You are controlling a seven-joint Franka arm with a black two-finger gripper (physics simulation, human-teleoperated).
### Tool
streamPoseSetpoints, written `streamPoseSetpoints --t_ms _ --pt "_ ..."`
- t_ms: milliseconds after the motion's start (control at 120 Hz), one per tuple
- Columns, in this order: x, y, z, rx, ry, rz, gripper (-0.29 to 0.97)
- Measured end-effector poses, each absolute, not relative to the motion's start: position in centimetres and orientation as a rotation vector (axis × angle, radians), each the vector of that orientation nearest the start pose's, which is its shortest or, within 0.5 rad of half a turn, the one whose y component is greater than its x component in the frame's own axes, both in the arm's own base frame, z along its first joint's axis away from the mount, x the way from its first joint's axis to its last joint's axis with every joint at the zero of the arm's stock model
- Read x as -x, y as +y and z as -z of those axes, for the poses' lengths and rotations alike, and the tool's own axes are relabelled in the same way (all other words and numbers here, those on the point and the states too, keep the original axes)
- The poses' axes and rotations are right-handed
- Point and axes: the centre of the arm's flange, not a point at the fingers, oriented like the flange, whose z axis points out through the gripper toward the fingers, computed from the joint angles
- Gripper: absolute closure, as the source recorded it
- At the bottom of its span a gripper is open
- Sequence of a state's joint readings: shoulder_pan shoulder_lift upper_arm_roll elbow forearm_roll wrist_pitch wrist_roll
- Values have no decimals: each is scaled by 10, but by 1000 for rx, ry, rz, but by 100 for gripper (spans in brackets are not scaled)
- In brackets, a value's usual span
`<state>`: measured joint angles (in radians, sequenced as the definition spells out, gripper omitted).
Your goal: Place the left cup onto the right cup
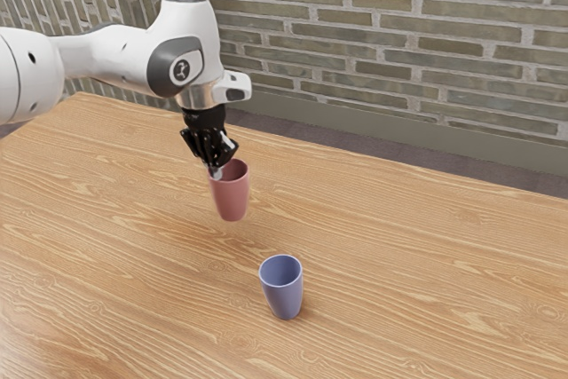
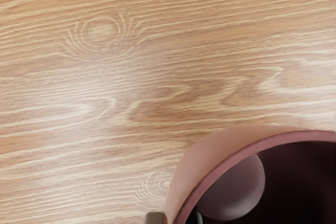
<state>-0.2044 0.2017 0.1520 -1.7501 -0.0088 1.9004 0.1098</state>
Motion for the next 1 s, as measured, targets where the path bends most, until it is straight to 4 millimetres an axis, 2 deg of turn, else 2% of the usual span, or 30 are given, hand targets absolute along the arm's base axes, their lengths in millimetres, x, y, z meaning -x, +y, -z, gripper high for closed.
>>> streamPoseSetpoints --t_ms 517,1000 --pt "-590 -84 -476 3083 392 -44 79" --pt "-575 -140 -475 3050 546 -59 79"
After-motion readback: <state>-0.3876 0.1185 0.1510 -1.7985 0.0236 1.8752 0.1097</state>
